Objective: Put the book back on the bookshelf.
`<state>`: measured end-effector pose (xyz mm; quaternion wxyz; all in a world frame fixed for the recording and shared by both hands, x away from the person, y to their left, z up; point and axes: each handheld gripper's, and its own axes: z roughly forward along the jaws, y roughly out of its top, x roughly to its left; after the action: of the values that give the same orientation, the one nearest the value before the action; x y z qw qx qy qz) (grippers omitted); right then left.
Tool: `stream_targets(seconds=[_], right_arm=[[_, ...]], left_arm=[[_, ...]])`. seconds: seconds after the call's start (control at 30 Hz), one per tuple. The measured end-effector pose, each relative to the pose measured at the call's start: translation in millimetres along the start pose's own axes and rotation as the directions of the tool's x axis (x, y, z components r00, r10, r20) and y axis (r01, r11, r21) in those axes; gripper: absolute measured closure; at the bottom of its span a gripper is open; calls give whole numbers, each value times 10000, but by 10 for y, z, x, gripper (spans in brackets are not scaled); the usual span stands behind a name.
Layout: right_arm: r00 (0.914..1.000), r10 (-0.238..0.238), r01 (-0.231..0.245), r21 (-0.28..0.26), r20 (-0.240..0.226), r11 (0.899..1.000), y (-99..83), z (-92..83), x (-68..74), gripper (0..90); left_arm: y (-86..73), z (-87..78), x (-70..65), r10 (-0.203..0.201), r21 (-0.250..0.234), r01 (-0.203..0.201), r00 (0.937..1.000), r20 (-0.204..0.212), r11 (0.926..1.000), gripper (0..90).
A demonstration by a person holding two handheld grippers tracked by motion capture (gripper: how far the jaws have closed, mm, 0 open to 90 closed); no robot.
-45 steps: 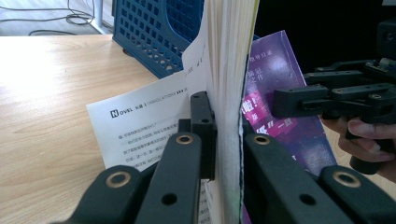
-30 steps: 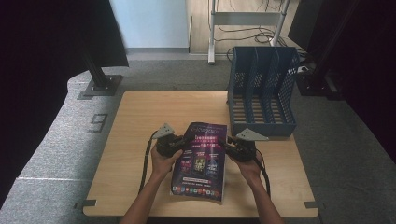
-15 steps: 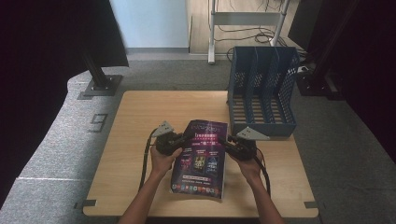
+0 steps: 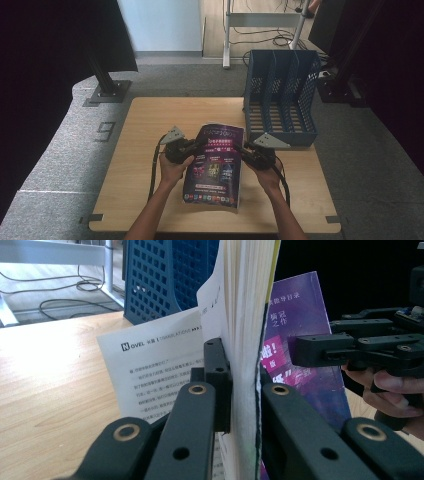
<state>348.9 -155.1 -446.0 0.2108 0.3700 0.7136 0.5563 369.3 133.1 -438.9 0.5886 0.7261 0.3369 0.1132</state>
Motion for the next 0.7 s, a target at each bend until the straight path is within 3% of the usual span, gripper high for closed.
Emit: stream_targets(seconds=[0.7], right_arm=[[10000, 93, -93, 17, 13, 10000, -31, 3, -15, 722]], left_arm=[[-25, 27, -1, 5, 120, -5, 10000, -8, 9999, 872]])
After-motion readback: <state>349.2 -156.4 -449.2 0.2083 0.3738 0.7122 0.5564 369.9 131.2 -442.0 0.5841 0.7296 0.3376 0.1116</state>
